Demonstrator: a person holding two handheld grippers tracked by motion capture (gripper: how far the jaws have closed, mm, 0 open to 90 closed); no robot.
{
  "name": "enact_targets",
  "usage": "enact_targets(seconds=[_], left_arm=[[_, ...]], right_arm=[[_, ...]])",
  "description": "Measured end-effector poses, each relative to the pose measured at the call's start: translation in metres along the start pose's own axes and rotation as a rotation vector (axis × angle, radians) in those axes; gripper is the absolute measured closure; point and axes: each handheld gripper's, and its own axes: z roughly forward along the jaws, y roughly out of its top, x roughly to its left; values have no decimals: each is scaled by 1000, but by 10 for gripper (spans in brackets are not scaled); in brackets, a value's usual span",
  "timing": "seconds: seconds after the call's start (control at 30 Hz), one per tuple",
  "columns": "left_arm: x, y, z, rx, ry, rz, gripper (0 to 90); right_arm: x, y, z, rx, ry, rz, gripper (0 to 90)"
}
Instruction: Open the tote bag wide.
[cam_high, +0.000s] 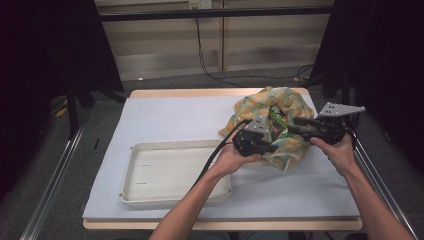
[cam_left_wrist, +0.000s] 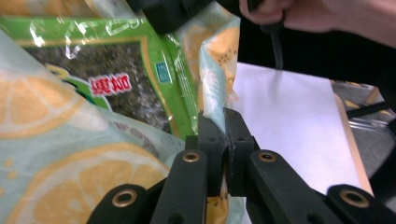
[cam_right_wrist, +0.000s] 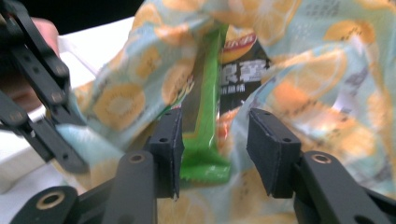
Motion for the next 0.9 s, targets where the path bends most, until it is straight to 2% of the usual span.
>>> enact_targets(seconds=[0.1,0.17,0.3,0.4,0.53,0.57,0.7,0.9], left_arm=[[1,-5,0,15,25,-15,790],[4,-8,1,24,39,-27,790],[8,-11,5,31,35,-44,797],[11,-15,8,34,58,-61,775],[17,-16,9,52,80,-66,775],[20,-17,9,38,80,-86,776],[20,-15,9,52,99,-72,776],[22,-17,10,47,98,-87,775]], right_arm=[[2,2,-1,2,23,-4,650],[4,2,3,21,40,-12,668],[4,1,11,59,38,-7,614],[2,-1,16,79,60,3,557],[3,-2,20,95,77,4,545],[4,-3,23,109,81,4,538],[4,-2,27,106,99,17,559],[4,-3,32,101,133,49,630]])
